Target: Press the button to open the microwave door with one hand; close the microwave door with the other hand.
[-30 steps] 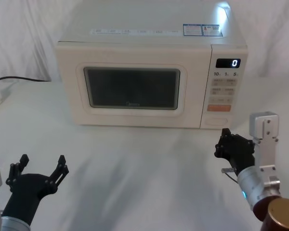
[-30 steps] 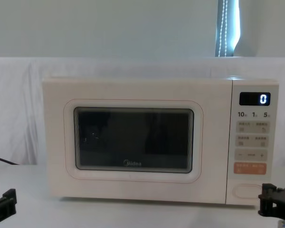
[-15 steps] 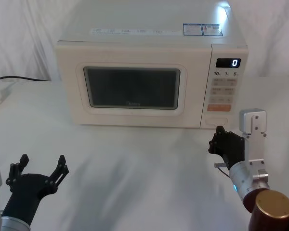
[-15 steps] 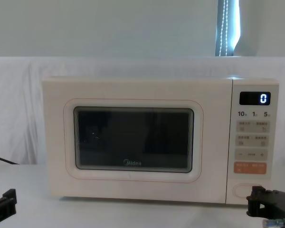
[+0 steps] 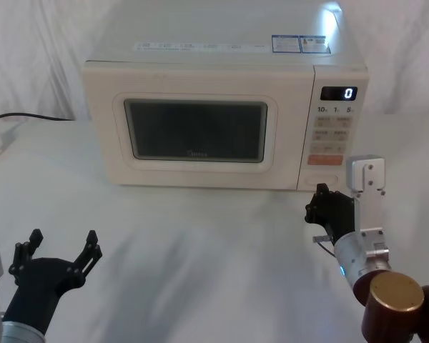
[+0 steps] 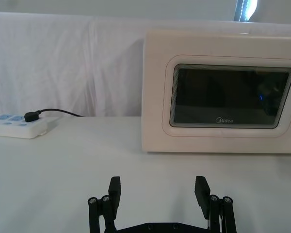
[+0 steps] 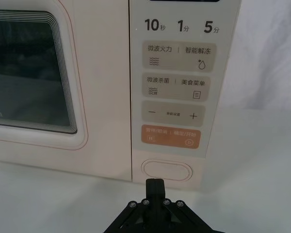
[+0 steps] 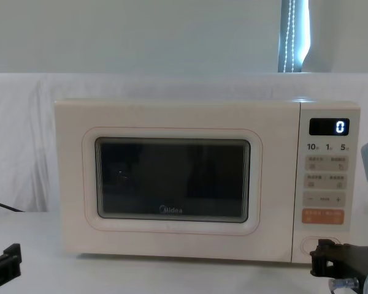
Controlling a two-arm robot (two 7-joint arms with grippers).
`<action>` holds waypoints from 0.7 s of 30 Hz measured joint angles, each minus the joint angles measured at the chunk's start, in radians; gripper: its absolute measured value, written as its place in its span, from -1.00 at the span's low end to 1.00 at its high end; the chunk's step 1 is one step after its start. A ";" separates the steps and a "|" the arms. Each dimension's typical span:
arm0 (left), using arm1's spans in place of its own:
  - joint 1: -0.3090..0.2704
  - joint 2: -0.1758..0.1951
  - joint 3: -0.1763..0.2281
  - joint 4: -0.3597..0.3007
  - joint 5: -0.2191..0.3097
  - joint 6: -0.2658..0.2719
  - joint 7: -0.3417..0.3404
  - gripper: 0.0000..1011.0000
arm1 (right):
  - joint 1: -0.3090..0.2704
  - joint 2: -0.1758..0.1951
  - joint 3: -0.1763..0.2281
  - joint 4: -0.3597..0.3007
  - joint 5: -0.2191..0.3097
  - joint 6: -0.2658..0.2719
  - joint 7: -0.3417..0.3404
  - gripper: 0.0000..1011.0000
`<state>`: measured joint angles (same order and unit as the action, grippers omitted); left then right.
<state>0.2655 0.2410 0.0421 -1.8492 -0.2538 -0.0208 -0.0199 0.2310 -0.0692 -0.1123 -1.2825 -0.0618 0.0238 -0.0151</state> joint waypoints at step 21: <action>0.000 0.000 0.000 0.000 0.000 0.000 0.000 0.98 | 0.083 -0.006 0.008 0.096 -0.017 0.019 0.003 -1.00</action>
<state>0.2655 0.2409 0.0421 -1.8492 -0.2538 -0.0207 -0.0199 0.3141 -0.0756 -0.1045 -1.1865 -0.0786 0.0427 -0.0120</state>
